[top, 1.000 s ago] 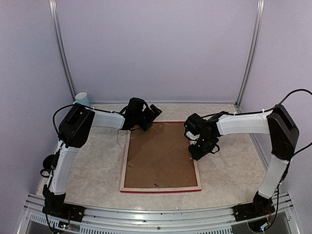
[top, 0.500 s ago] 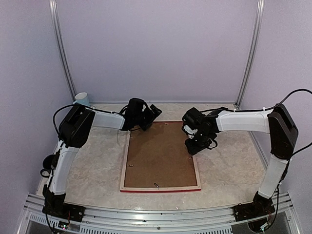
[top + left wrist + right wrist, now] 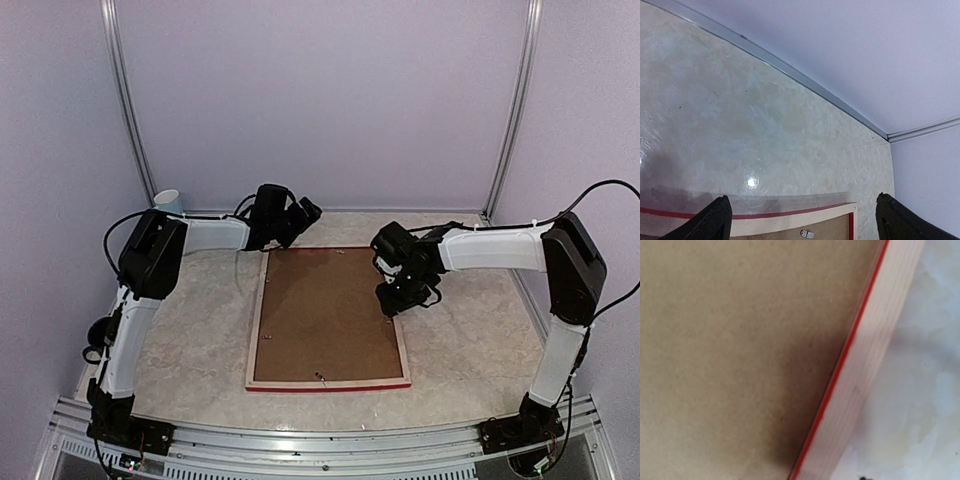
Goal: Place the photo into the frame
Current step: Press the fastener onto the backboard.
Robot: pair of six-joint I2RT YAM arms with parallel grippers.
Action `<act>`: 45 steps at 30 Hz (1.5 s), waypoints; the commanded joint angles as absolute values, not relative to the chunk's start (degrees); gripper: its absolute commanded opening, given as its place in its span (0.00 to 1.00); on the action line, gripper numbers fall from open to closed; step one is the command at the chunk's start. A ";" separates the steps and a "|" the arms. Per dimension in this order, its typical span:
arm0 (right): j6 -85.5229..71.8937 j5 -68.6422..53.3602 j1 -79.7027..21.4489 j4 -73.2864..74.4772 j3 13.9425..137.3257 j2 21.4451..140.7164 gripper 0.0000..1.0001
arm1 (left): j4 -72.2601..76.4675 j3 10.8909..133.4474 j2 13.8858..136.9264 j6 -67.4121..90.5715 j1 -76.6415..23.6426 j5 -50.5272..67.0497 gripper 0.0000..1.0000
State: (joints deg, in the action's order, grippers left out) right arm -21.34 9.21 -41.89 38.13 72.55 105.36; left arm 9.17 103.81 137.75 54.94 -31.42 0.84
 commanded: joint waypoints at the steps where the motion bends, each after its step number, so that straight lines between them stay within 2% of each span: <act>1: -23.31 10.34 -41.90 36.71 73.32 105.17 0.51 | 6.30 108.14 137.01 49.99 -31.18 3.90 0.99; 4: -23.79 9.50 -41.52 36.48 72.60 104.65 0.51 | 4.58 103.07 131.79 47.55 -31.73 4.63 0.99; 12: -24.64 8.27 -41.21 34.71 69.65 104.12 0.50 | 5.73 73.57 109.62 41.30 -35.45 -3.16 0.99; 16: -23.80 8.98 -41.22 33.38 68.37 103.74 0.49 | 3.81 64.72 102.22 38.40 -38.54 -5.14 0.99; 23: -24.06 9.30 -41.00 31.08 66.35 102.61 0.49 | -6.39 56.77 93.97 36.80 -42.76 -11.48 0.99; 33: -24.94 3.03 -37.51 24.75 65.91 102.74 0.42 | -6.25 49.88 91.53 37.56 -42.89 -10.89 0.98; 39: -25.32 0.63 -35.78 23.07 65.86 104.00 0.38 | -5.87 49.54 93.48 37.61 -42.55 -9.76 0.81; 42: -25.24 0.12 -35.69 22.66 66.00 104.80 0.38 | -5.17 49.16 94.46 37.81 -41.68 -8.58 0.75; 45: -25.14 0.09 -35.68 22.51 66.22 105.52 0.38 | -4.67 48.41 95.42 38.45 -40.61 -8.52 0.74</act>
